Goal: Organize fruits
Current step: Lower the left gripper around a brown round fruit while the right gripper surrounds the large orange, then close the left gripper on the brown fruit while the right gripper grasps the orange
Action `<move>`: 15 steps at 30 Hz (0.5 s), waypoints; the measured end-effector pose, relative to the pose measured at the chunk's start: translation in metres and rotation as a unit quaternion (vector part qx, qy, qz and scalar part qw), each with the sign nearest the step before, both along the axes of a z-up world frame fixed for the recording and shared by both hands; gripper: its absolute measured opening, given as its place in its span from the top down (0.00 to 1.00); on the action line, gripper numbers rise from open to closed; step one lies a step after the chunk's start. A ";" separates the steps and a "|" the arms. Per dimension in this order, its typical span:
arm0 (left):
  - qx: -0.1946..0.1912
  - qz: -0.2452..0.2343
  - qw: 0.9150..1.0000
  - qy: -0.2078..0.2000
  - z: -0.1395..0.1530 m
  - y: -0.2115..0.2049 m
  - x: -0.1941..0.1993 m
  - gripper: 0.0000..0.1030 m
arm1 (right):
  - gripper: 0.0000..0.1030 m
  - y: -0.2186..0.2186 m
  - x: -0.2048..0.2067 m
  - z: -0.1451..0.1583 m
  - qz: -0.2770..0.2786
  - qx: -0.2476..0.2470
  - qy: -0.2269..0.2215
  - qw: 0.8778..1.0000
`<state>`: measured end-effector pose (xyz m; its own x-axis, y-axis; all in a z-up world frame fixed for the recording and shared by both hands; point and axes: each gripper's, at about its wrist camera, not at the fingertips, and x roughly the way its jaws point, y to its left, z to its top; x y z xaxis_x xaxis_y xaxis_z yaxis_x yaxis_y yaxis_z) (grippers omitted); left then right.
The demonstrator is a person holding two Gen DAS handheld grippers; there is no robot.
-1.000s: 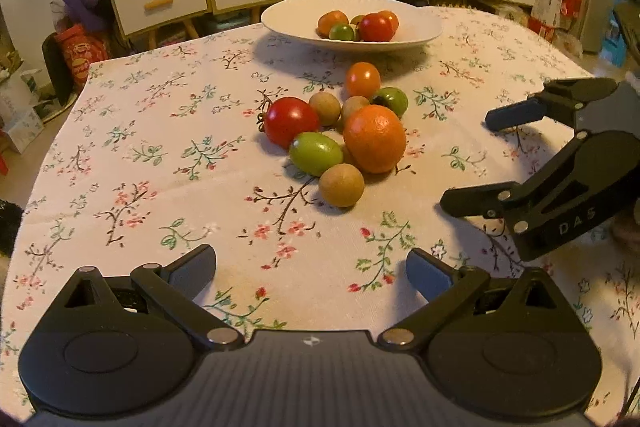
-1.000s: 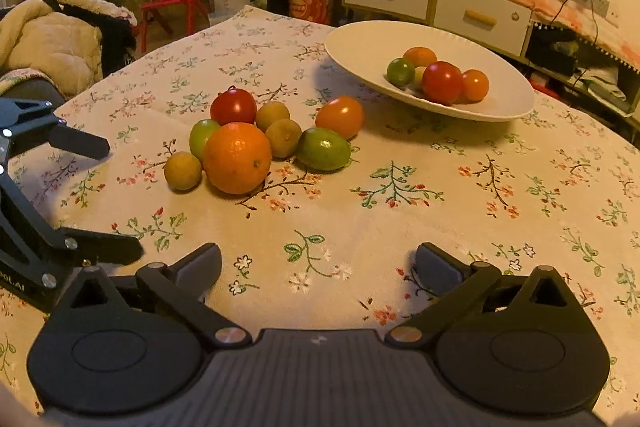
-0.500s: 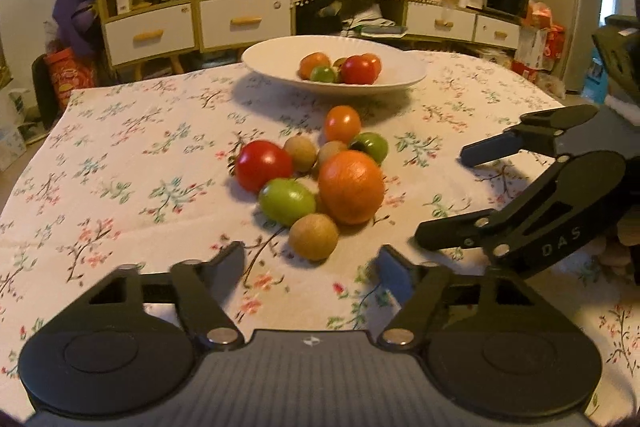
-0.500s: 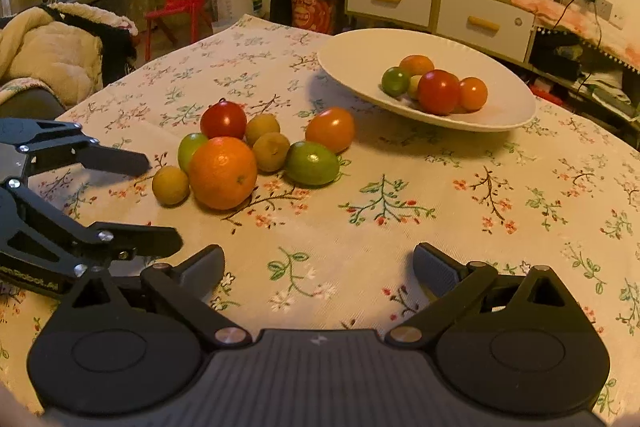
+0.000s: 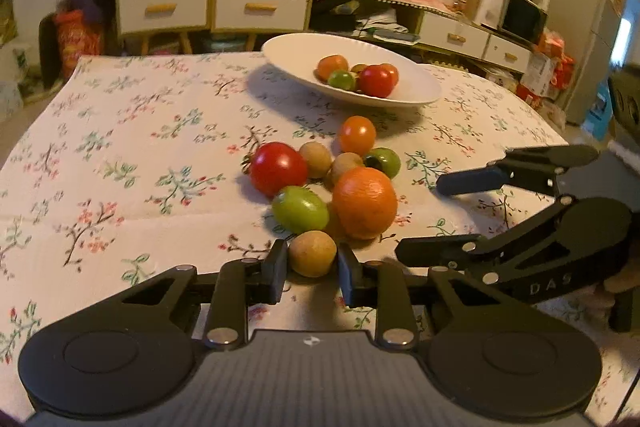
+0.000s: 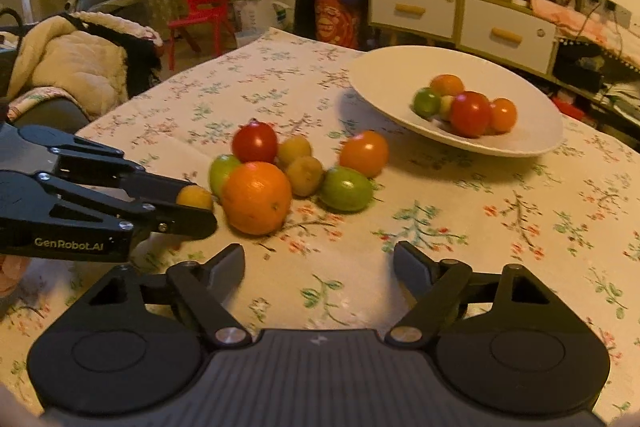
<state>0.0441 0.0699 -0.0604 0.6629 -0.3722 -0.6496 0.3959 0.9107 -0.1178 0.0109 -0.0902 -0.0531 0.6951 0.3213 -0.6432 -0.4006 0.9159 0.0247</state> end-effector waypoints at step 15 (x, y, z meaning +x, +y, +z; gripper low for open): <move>0.014 0.027 0.999 0.028 0.005 0.018 0.002 0.82 | 0.45 0.036 0.015 0.002 0.046 0.010 0.013 0.999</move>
<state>0.0466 0.0880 -0.0551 0.6438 -0.3169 -0.6965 0.3387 0.9342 -0.1120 0.0261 -0.0540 -0.0511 0.6453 0.3963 -0.6531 -0.4816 0.8747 0.0550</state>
